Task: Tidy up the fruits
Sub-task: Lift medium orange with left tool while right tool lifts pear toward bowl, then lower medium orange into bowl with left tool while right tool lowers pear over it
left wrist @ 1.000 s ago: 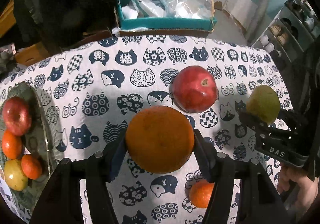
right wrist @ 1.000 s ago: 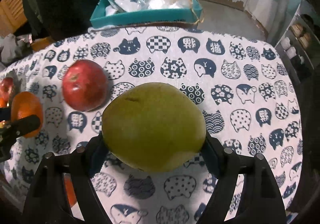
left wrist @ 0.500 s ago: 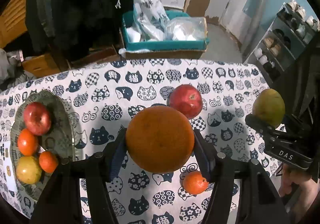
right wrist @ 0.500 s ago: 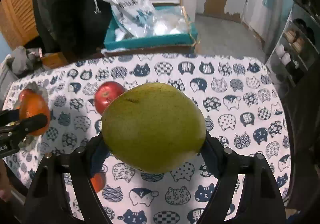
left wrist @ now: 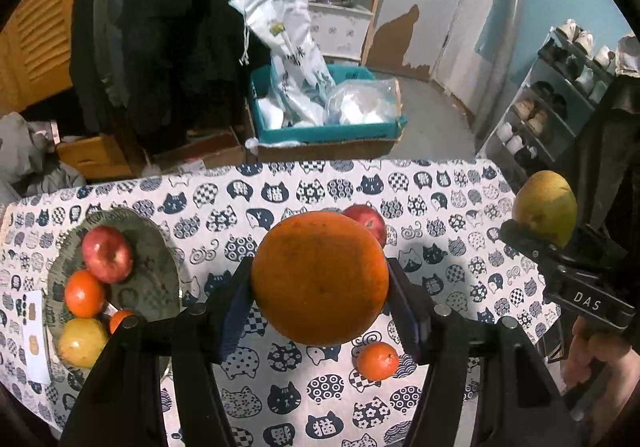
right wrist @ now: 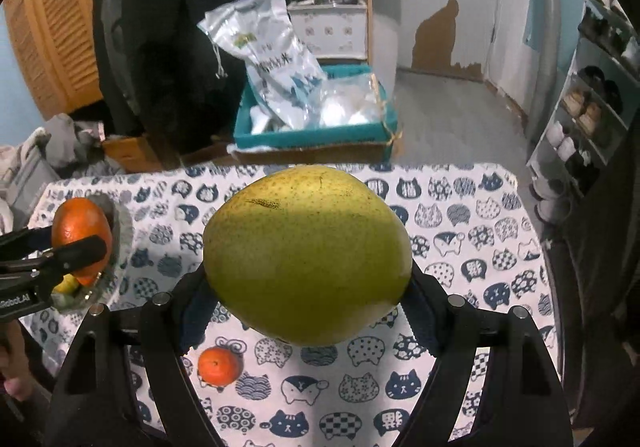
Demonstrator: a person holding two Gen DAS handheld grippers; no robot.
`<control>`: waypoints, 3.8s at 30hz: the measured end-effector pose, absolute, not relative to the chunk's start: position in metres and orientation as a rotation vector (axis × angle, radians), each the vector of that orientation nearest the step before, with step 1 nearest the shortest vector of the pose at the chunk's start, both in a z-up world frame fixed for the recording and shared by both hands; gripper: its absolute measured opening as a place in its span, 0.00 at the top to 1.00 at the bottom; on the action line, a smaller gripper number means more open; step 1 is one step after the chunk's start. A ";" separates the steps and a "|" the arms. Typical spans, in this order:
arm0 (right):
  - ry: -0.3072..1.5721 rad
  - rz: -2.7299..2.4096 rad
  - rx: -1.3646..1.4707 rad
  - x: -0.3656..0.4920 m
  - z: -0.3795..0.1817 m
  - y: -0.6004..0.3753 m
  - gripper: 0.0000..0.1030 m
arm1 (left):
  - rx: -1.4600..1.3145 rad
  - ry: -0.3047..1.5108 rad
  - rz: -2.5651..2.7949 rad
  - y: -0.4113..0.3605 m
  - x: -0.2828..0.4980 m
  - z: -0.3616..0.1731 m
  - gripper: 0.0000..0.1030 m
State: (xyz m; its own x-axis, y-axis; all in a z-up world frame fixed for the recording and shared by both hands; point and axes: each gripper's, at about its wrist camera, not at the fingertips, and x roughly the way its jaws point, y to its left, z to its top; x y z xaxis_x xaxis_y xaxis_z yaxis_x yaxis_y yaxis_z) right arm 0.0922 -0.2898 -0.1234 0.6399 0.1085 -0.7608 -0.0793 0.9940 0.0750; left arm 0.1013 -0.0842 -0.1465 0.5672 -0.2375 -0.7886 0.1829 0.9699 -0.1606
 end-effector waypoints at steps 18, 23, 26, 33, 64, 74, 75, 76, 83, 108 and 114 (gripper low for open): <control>0.747 0.186 0.022 0.075 -0.070 -0.264 0.22 | -0.093 0.808 -0.236 -0.059 0.075 -0.094 0.37; 0.724 0.216 0.016 0.072 -0.058 -0.251 0.22 | -0.096 0.783 -0.218 -0.048 0.068 -0.086 0.37; 0.716 0.232 0.008 0.071 -0.054 -0.243 0.22 | -0.092 0.767 -0.204 -0.041 0.065 -0.081 0.37; 0.713 0.286 0.000 0.077 -0.051 -0.217 0.22 | -0.106 0.756 -0.169 -0.022 0.062 -0.080 0.37; 0.811 0.505 -0.062 0.121 -0.081 -0.062 0.22 | -0.196 0.830 0.055 0.100 0.057 -0.127 0.37; 0.887 0.548 -0.079 0.134 -0.117 -0.022 0.22 | -0.230 0.950 0.074 0.122 0.062 -0.179 0.37; 0.893 0.550 -0.079 0.135 -0.120 -0.019 0.22 | -0.237 0.962 0.074 0.123 0.063 -0.184 0.37; 0.902 0.551 -0.079 0.136 -0.124 -0.016 0.22 | -0.244 0.976 0.073 0.124 0.063 -0.189 0.37; 0.959 0.559 -0.097 0.142 -0.151 0.002 0.22 | -0.254 1.062 0.070 0.122 0.066 -0.222 0.37; 1.059 0.542 -0.104 0.150 -0.193 0.006 0.22 | -0.259 1.186 0.089 0.118 0.076 -0.262 0.20; 1.067 0.541 -0.102 0.157 -0.198 0.009 0.22 | -0.268 1.146 0.131 0.134 0.075 -0.249 0.20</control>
